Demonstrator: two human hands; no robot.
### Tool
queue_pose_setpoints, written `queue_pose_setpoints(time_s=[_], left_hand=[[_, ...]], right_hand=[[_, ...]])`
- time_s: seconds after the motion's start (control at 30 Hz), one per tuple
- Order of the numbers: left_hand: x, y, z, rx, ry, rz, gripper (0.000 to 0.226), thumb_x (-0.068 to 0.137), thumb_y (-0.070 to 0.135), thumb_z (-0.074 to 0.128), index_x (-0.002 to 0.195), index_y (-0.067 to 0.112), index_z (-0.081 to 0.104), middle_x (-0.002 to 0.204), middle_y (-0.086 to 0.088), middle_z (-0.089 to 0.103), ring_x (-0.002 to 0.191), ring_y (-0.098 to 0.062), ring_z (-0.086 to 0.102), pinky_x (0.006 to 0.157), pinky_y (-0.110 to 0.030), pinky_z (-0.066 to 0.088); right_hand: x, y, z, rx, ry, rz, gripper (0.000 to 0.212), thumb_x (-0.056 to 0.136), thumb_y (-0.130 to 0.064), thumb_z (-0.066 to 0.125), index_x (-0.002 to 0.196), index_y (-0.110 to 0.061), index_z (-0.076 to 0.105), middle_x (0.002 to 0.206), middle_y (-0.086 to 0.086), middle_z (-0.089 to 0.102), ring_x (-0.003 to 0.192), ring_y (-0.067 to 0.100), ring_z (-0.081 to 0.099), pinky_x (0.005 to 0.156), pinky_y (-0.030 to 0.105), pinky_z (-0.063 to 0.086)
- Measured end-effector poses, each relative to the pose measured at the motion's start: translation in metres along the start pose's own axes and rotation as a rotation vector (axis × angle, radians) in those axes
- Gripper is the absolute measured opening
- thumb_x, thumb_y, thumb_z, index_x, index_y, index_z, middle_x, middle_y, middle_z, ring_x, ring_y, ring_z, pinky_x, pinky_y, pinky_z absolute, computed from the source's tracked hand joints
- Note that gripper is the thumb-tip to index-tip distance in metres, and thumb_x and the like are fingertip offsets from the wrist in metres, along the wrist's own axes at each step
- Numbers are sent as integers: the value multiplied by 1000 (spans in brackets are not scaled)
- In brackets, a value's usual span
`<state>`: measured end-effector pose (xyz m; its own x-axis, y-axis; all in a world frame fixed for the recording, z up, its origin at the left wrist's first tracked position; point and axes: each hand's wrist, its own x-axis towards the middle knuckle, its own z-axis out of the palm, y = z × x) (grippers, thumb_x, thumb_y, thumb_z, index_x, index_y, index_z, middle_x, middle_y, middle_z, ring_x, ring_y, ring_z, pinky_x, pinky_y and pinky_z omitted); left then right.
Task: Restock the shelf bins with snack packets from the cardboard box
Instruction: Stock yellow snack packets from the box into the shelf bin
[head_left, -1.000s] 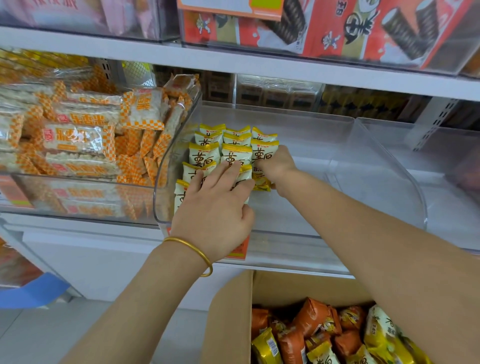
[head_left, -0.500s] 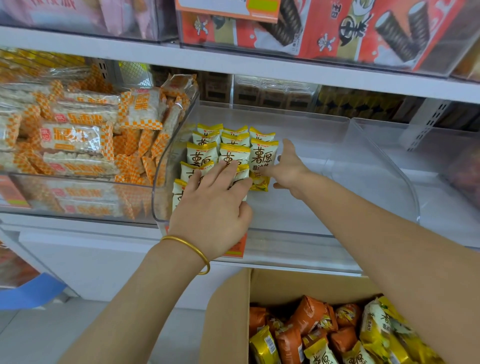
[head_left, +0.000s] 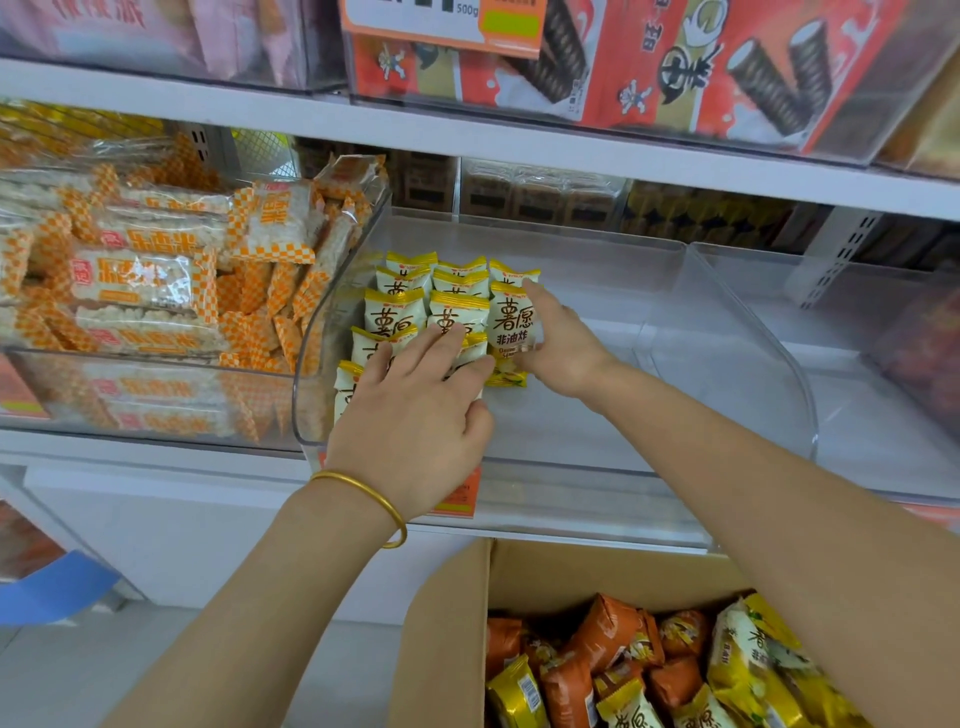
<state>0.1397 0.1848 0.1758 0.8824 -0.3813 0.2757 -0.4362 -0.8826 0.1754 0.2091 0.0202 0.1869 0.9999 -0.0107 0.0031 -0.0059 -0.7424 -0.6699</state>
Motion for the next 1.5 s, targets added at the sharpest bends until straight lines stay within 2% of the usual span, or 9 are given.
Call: queue_pose_setpoints(time_s=[0.17,0.37,0.5,0.63,0.77,0.93,1.07,1.3,1.5], left_hand=[[0,0,-3,-62,158,43,63,86,48,18,133,24,53,147,-3,40,136,-26,34,109,-45,29],[-43,34,-8,-90,558,358,31,90,18,47,109,6,68,124,-11,61,103,-38,58,85,-49,45],[-84,74,34,-170,197,470,29,89,17,48,107,8,68,121,-9,61,100,-33,57,79,-47,47],[-117,102,82,-158,-121,490,34,89,25,41,108,15,68,127,-3,58,107,-24,56,81,-41,53],[-121,122,104,-199,-257,461,37,89,27,37,109,17,67,129,-1,56,108,-21,55,84,-34,53],[-114,134,118,-211,-322,483,41,89,27,34,110,15,67,129,-2,56,107,-22,56,82,-35,54],[-113,139,123,-250,-342,466,36,91,24,38,112,17,67,130,-1,56,108,-20,55,82,-28,49],[-105,149,137,-445,-497,200,35,97,22,45,131,18,52,132,4,46,118,-9,46,97,-16,33],[-86,153,145,-1119,-818,-623,75,77,68,50,125,11,54,104,-7,66,95,-22,65,91,-42,51]], right_hand=[[-32,1,-22,84,60,-62,69,94,-11,58,150,-30,24,147,7,33,120,28,53,99,39,47],[-178,7,-56,361,131,-266,39,90,-13,62,120,-38,57,122,-12,57,100,3,63,83,20,52],[-235,92,-48,244,76,-18,24,91,-11,60,104,-31,66,101,-10,69,85,6,68,71,17,55],[-246,215,-30,-104,30,354,26,92,-10,59,118,-14,64,115,7,67,92,14,63,77,14,45],[-247,275,-4,-284,-45,470,49,95,-20,55,142,-13,43,135,18,52,119,33,52,94,37,44],[-245,289,37,-596,-277,497,58,99,-50,36,151,-38,12,143,23,34,126,43,37,99,49,38],[-235,289,48,-650,-238,505,50,100,-47,34,148,-36,22,141,21,37,127,39,36,101,51,34],[-251,256,42,-243,-31,442,41,96,-33,50,136,-30,42,117,16,54,103,36,55,89,43,48],[-273,171,38,21,-189,69,40,97,-23,51,135,-33,44,108,10,53,101,22,49,89,35,43]])
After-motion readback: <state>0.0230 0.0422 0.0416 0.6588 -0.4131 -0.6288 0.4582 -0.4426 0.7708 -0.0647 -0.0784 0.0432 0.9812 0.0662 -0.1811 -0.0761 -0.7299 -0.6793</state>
